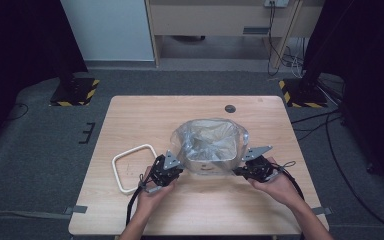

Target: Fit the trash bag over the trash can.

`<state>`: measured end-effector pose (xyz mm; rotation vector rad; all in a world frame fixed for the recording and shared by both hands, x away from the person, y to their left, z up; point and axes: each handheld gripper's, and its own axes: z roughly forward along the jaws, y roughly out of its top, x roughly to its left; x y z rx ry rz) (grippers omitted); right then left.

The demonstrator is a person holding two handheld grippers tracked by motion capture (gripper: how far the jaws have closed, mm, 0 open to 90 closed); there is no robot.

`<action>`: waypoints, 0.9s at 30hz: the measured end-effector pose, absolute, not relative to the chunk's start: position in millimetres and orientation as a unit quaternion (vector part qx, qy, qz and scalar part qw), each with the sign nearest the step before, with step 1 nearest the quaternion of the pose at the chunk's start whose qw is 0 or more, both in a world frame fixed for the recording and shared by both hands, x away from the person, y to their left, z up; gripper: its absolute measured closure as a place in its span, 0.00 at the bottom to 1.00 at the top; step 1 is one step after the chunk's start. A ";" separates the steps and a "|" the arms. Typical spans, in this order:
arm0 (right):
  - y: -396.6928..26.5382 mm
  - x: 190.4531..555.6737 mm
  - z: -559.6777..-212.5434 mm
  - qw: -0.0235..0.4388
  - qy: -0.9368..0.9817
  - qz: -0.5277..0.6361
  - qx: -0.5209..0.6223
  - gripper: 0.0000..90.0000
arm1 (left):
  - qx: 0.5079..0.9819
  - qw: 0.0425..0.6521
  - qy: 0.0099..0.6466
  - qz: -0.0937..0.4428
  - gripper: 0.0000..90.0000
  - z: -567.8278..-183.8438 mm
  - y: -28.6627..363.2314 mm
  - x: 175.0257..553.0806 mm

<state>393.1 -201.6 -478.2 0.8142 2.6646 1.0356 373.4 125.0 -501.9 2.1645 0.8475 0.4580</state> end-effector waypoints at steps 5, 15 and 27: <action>-206.6 387.1 -472.9 0.090 0.890 0.349 0.278 0.91 | 0.840 0.365 0.334 0.223 0.75 -499.2 129.3 364.2; -228.0 368.3 -454.7 0.125 0.873 0.369 0.295 0.48 | 0.814 0.410 0.345 0.223 0.37 -486.6 145.3 342.9; -238.0 380.4 -412.9 0.181 0.827 0.425 0.319 0.17 | 0.794 0.451 0.334 0.234 0.14 -438.3 142.5 342.9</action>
